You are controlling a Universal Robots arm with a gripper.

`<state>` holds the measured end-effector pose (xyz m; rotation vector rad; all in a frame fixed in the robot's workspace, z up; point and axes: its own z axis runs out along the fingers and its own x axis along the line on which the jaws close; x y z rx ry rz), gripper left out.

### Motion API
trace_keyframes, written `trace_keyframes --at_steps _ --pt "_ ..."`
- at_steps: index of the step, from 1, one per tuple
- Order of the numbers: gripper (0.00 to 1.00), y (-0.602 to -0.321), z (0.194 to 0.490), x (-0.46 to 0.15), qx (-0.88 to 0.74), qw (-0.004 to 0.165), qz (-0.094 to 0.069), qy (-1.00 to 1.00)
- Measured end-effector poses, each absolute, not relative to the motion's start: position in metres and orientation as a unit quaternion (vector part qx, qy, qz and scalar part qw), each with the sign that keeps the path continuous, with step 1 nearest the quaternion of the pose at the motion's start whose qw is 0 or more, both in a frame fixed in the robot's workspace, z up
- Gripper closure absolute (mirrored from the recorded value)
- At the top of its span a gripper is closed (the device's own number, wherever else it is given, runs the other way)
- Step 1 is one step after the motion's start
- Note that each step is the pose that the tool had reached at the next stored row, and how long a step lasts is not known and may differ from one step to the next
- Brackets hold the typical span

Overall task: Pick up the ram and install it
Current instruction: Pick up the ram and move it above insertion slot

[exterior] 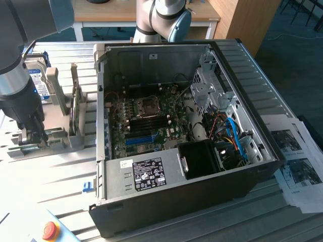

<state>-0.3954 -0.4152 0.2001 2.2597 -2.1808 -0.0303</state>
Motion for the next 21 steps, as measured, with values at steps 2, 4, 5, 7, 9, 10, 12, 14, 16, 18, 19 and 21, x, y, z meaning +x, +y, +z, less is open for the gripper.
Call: trace_keyframes --at_steps 2,4,5,7,9,10,12,14,16,18,19,21 --pt "0.79 -0.4153 0.2 -0.3954 0.72 0.001 -0.01 -0.694" --pt "0.79 -0.4152 0.1997 -0.3954 0.72 0.001 -0.01 -0.694" --pt "0.79 -0.4152 0.1995 -0.3954 0.72 0.001 -0.01 -0.694" --pt "0.79 -0.4152 0.1994 -0.3954 0.72 0.001 -0.01 -0.694" --pt "0.79 -0.4152 0.1993 -0.3954 0.72 0.001 -0.01 -0.694" --pt "0.79 -0.4152 0.1992 -0.3954 0.72 0.001 -0.01 -0.694" --pt "0.79 -0.4152 0.1991 -0.3954 0.72 0.001 -0.01 -0.694" --pt "0.79 -0.4152 0.1991 -0.3954 0.72 0.001 -0.01 -0.694" --pt "0.79 -0.4152 0.1991 -0.3954 0.72 0.001 -0.01 -0.694" --pt "0.79 -0.4152 0.1991 -0.3954 0.72 0.001 -0.01 -0.694" --pt "0.79 -0.4152 0.1991 -0.3954 0.72 0.001 -0.01 -0.694" --pt "0.79 -0.4152 0.1991 -0.3954 0.72 0.001 -0.01 -0.694"
